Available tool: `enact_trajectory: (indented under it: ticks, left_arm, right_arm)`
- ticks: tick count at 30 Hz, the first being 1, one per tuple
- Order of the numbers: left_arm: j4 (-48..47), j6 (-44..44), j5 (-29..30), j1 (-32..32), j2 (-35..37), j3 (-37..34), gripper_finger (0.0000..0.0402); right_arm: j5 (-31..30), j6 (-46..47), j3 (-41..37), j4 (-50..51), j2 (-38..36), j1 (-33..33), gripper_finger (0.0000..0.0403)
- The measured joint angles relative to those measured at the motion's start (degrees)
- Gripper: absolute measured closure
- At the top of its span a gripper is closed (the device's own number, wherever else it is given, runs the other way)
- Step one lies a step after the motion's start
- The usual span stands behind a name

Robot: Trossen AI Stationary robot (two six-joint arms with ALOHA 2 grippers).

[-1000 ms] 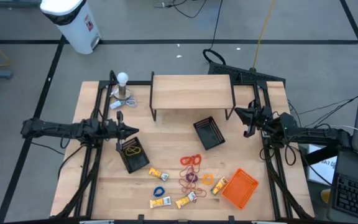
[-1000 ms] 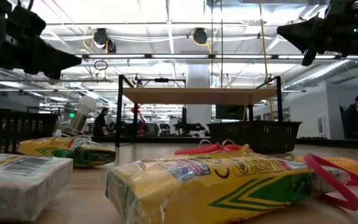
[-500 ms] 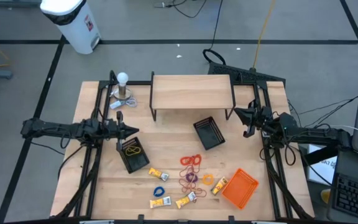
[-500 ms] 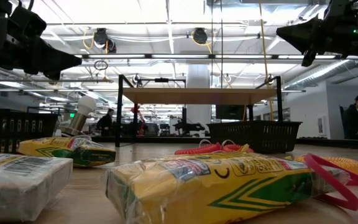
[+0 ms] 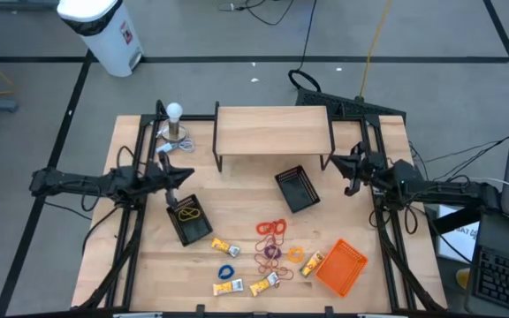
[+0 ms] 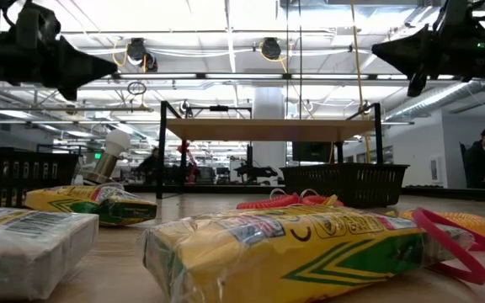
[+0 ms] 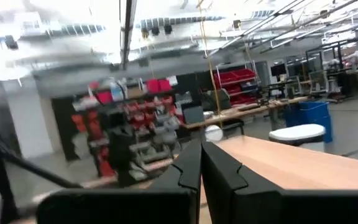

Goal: Pick & Place Office Desk Supplies
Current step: Put the orange spring keychain into the right black bin

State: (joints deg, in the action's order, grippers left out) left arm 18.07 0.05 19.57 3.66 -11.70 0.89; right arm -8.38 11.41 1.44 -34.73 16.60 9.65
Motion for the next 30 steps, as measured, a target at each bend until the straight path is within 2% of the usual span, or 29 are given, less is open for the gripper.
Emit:
enact_trajectory:
  ticks: [3, 8, 16, 21, 26, 30]
  left_arm:
    - [0.84, 2.56, 0.02, -0.06, -0.02, 0.02, 0.0392]
    - [3.74, 7.98, 0.12, -2.33, 0.00, 0.27, 0.0392]
    - [-1.97, 4.32, 0.45, -5.71, -0.64, 0.45, 0.0392]
    - [-4.30, 2.13, 0.41, -6.22, -1.40, 0.45, 0.0392]
    - [-4.61, 0.75, -0.04, -6.23, -1.57, 0.45, 0.0392]
    - [-4.58, -0.23, -0.39, -6.23, -1.64, 0.45, 0.0392]
  right_arm:
    - [3.99, 0.45, 3.57, 4.21, 2.38, -0.65, 0.0402]
    - [0.32, -5.36, 14.73, 11.69, 11.15, -4.92, 0.0402]
    - [-3.72, -13.52, 31.45, 25.38, 30.28, -13.74, 0.0402]
    - [-3.55, -15.22, 38.03, 26.66, 41.56, -18.08, 0.0399]
    - [-3.95, -15.12, 42.73, 26.76, 50.69, -21.44, 0.0364]
    - [-8.36, -13.77, 46.55, 28.34, 55.96, -23.44, 0.0306]
